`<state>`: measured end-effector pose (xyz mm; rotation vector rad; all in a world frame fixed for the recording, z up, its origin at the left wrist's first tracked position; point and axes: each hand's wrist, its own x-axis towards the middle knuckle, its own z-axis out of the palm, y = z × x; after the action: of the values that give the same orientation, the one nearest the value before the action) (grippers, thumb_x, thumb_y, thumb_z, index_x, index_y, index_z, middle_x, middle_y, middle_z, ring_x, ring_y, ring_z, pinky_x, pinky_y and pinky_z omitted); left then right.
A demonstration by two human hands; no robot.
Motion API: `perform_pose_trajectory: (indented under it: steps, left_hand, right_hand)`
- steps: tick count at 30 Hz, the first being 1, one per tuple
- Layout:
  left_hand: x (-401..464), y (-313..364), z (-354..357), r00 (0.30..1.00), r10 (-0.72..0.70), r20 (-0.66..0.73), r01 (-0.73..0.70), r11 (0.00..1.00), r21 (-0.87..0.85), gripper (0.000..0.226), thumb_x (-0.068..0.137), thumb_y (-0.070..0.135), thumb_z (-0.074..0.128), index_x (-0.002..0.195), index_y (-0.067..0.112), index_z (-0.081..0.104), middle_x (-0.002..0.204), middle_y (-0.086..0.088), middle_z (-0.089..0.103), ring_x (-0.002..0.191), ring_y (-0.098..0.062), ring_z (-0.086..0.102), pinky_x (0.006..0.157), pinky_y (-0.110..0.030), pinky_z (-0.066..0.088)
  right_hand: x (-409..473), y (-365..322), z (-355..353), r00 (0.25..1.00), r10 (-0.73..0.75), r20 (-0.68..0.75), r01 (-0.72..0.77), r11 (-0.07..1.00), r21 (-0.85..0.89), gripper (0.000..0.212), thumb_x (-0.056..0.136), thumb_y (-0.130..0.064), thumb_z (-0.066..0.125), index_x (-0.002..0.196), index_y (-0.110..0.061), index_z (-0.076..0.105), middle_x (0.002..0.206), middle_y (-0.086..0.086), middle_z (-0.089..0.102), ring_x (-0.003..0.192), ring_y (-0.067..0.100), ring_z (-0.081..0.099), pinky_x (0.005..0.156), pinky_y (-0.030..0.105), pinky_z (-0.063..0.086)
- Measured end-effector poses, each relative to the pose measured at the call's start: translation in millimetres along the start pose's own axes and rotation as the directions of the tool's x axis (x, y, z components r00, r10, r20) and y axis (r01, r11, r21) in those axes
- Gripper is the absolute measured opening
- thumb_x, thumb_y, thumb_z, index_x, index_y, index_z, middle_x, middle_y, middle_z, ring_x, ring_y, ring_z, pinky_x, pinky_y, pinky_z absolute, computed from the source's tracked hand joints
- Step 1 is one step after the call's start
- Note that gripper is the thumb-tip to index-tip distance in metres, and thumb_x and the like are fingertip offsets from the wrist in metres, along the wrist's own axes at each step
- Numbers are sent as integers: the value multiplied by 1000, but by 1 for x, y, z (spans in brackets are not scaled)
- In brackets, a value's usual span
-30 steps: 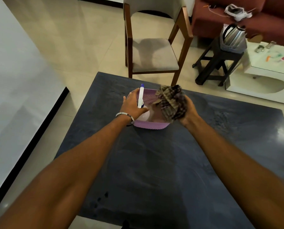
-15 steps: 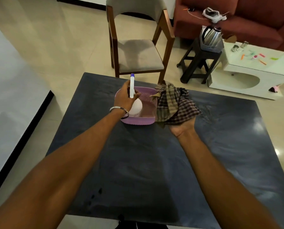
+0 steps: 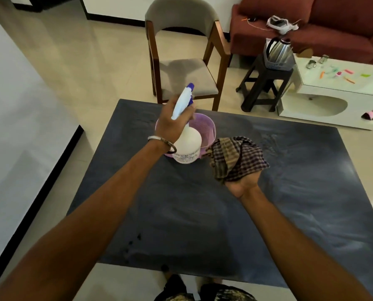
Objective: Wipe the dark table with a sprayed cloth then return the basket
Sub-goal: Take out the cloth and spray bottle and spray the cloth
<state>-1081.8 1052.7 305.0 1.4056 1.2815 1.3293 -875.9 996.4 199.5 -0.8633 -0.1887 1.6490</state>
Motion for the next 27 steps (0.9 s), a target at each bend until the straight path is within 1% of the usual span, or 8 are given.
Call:
perform_pose_trajectory:
  steps: [4, 9, 12, 15, 19, 21, 23, 27]
  left_hand:
    - [-55, 8, 13, 990, -111, 88, 113, 994, -11, 35, 96, 16, 55, 130, 20, 44, 104, 5, 56, 87, -9, 59, 71, -13, 51]
    - [-119, 4, 43, 958, -211, 195, 210, 977, 24, 37, 95, 11, 56, 127, 25, 44, 112, -3, 54, 85, -8, 58, 66, -14, 51]
    - [-151, 0, 63, 931, -281, 234, 277, 960, 51, 32, 95, 6, 55, 121, 24, 52, 113, -13, 58, 82, -11, 60, 66, -25, 56]
    - [-175, -3, 81, 893, -345, 289, 337, 938, 78, 28, 97, 6, 50, 118, 22, 57, 110, -3, 66, 97, -12, 64, 72, -36, 57]
    - [-200, -2, 105, 887, -380, 263, 364, 925, 111, 24, 98, 7, 47, 111, 24, 58, 105, 2, 67, 99, 0, 63, 71, -32, 59]
    - [-206, 1, 113, 899, -370, 237, 351, 929, 118, 24, 98, 7, 46, 109, 25, 58, 104, 3, 66, 98, 1, 63, 71, -33, 59]
    - [-209, 4, 118, 903, -365, 225, 345, 930, 127, 23, 99, 7, 45, 110, 24, 57, 104, 2, 66, 97, 1, 63, 69, -29, 59]
    - [-208, 4, 119, 914, -344, 216, 320, 937, 142, 21, 99, 8, 45, 113, 18, 57, 105, 0, 65, 98, 0, 63, 66, -24, 56]
  right_hand:
    - [-11, -4, -19, 998, 60, -19, -59, 997, 58, 70, 101, -55, 21, 108, -14, 77, 129, 10, 66, 105, 27, 69, 88, 45, 57]
    - [-22, -19, -48, 993, 113, 38, -116, 990, 84, 63, 96, -54, 29, 121, -13, 70, 124, 13, 68, 106, 30, 70, 94, 55, 51]
    - [-37, -29, -62, 986, 137, 92, -148, 981, 127, 62, 80, -55, 38, 97, -14, 81, 109, 9, 75, 91, 25, 75, 71, 46, 62]
    - [-45, -38, -82, 974, 213, 78, -222, 966, 134, 71, 96, -53, 26, 88, -12, 82, 101, 10, 77, 85, 25, 76, 59, 41, 61]
    - [-52, -50, -111, 974, 189, 124, -209, 961, 178, 78, 101, -57, 16, 100, -13, 80, 120, 13, 71, 101, 28, 72, 78, 49, 61]
    - [-49, -55, -123, 980, 139, 145, -171, 956, 237, 69, 96, -62, 29, 133, -15, 63, 147, 16, 51, 129, 35, 55, 104, 64, 41]
    - [-49, -56, -133, 970, 152, 190, -202, 940, 275, 73, 88, -66, 41, 144, -21, 52, 149, 13, 49, 134, 38, 49, 104, 71, 34]
    - [-70, -76, -131, 947, 142, 289, -210, 952, 220, 54, 63, -51, 77, 105, -16, 79, 116, 13, 72, 98, 35, 72, 73, 58, 59]
